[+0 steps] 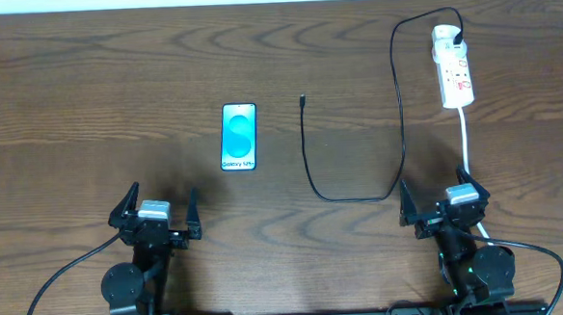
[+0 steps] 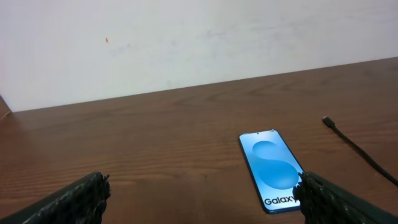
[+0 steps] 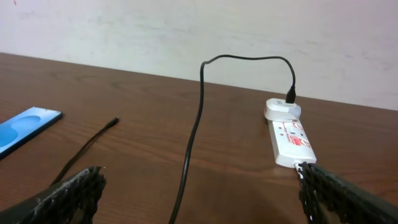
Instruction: Plug charger to phone and switch on socket
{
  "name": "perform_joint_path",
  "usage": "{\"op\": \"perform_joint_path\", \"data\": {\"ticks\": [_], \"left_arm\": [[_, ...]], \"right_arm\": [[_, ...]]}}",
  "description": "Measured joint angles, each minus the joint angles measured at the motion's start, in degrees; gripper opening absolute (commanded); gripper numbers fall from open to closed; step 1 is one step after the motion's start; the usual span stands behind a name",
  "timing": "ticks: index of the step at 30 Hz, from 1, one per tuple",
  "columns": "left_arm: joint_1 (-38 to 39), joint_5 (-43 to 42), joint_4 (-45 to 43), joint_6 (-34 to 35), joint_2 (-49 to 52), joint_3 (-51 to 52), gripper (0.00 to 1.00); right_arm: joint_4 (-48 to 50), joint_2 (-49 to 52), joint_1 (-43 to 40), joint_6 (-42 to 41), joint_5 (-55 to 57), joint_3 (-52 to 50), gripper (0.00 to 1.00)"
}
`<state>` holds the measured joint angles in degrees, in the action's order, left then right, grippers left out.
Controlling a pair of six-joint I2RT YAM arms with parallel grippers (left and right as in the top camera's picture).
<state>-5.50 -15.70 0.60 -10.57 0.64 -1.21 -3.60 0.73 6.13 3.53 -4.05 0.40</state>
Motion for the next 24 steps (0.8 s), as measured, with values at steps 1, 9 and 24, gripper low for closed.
{"op": "perform_joint_path", "data": {"ticks": [1, 9, 24], "left_arm": [[0.0, 0.0, -0.02, 0.0, 0.0, 0.0, 0.98], [0.0, -0.04, -0.48, 0.0, 0.0, 0.02, 0.98], [0.0, -0.04, 0.46, 0.04, 7.28, -2.47, 0.98]], "right_arm": [[0.02, 0.0, 0.0, 0.0, 0.0, 0.0, 0.99], [0.22, 0.0, 0.0, 0.0, 0.0, 0.0, 0.99], [0.37, 0.0, 0.0, 0.07, 0.0, 0.0, 0.99]]}}
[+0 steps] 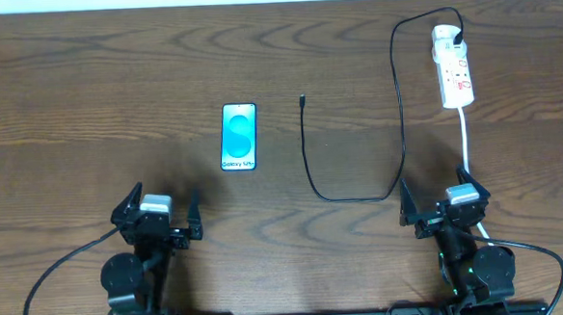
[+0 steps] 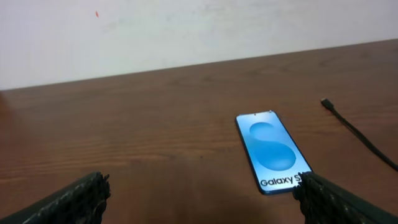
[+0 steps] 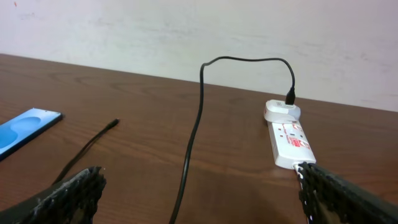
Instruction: Plug charger to phone and switch on socket
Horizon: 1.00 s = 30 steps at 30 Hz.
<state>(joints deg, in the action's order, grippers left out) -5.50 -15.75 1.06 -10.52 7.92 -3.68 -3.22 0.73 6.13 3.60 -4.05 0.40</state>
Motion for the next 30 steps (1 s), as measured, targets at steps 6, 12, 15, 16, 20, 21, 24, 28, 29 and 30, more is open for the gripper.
{"op": "perform_joint_path", "data": {"ticks": [6, 12, 15, 16, 20, 21, 24, 28, 29, 30], "left_arm": [[0.0, 0.0, -0.15, -0.02, 5.75, -6.71, 0.98], [0.0, 0.0, -0.24, -0.02, 12.15, -12.66, 0.98], [0.0, 0.0, -0.17, -0.02, 15.47, -15.17, 0.98], [0.0, 0.0, -0.07, -0.02, 16.5, -15.98, 0.98], [0.0, 0.0, 1.6, -0.02, 20.24, -19.65, 0.98], [0.0, 0.0, 2.16, -0.02, 21.03, -20.55, 0.98], [0.0, -0.02, 4.28, 0.02, 23.34, -23.39, 0.98], [0.0, -0.57, 7.23, 0.2, 26.21, -26.84, 0.98], [0.0, -0.7, 8.15, 0.2, 26.93, -27.76, 0.98], [0.0, -0.72, 9.05, 0.2, 27.76, -28.74, 0.98]], "right_arm": [[3.89, 0.0, 0.0, 0.46, 0.0, 0.0, 0.99], [4.22, 0.02, 0.0, 0.44, 0.0, 0.39, 0.99], [2.99, 0.24, 0.0, 0.31, 0.02, 2.38, 0.99], [2.25, 0.52, 0.0, 0.15, 0.02, 3.41, 0.99], [-1.09, 3.13, 0.0, -0.24, 0.02, 8.68, 0.99], [-1.95, 4.24, 0.0, -0.26, 0.02, 10.19, 0.99], [-3.69, 8.2, 0.0, -0.28, 0.0, 14.56, 0.99], [-7.28, 14.73, 0.0, -0.39, -0.39, 20.72, 0.99], [-8.33, 16.76, 0.0, -0.42, -0.7, 22.45, 0.99], [-9.16, 18.6, 0.0, -0.44, -0.98, 23.96, 0.99]]}}
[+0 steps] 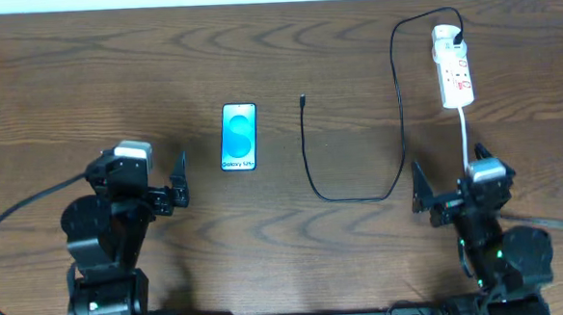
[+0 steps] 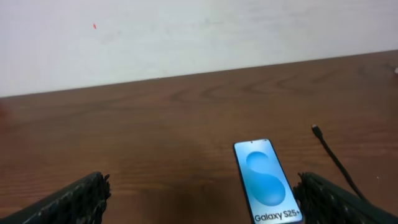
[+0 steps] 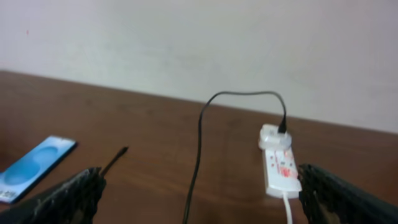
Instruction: Plug charger to phone and switch on socket
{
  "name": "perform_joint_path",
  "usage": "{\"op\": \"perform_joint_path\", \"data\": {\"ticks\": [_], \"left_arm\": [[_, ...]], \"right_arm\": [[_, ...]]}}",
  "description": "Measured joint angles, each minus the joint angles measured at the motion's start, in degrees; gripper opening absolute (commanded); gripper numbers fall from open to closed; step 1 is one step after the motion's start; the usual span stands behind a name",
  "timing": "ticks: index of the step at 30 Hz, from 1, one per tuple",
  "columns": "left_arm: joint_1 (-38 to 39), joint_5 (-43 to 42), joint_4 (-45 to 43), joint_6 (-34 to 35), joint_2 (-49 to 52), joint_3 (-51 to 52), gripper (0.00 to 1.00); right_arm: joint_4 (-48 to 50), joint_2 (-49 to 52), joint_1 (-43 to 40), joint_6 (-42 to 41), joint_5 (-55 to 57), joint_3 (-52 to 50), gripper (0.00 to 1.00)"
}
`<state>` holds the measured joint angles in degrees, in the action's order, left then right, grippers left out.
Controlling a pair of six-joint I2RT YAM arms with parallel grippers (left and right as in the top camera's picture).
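A blue-screened phone (image 1: 240,136) (image 2: 267,180) lies face up left of centre on the wooden table. To its right, the black charger cable (image 1: 307,156) (image 3: 198,155) has its free plug tip (image 1: 302,100) (image 2: 316,130) on the table. The cable loops round to a charger plugged into the white power strip (image 1: 454,71) (image 3: 280,171) at the back right. My left gripper (image 1: 138,173) (image 2: 202,186) stands open, near and left of the phone. Nearer than the cable loop and the strip, my right gripper (image 1: 462,187) (image 3: 200,180) is open too.
The strip's white lead (image 1: 467,133) runs toward the front edge beside my right arm. A pale wall (image 2: 186,37) stands behind the table's far edge. Bare brown wood (image 1: 84,81) lies left of the phone and between the grippers.
Both arms have left the front edge. My left gripper is now farther out, level with the phone's near end. My right gripper sits a little farther forward and higher. Nothing on the table moved.
Both grippers stood open and low near the front edge. Then the left wrist had shifted slightly toward the phone while the right held still. Now both are farther out over the table, still open with nothing in them.
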<state>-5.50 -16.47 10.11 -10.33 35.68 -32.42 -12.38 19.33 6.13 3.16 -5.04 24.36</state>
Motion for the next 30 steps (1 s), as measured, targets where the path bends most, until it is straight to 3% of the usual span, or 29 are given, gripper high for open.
{"op": "perform_joint_path", "data": {"ticks": [15, 25, 30], "left_arm": [[0.0, -1.46, 12.74, 0.0, 13.66, -15.39, 0.98], [0.04, -4.02, 22.97, 0.02, 26.51, -29.51, 0.98], [0.04, -4.66, 32.74, 0.02, 34.75, -40.39, 0.98]], "right_arm": [[-13.7, 25.9, 0.0, -0.02, -5.97, 20.15, 0.99], [-22.84, 35.34, 0.0, 0.24, -8.37, 29.68, 0.99], [-27.47, 39.08, 0.0, 1.07, -9.84, 34.93, 0.99]]}}
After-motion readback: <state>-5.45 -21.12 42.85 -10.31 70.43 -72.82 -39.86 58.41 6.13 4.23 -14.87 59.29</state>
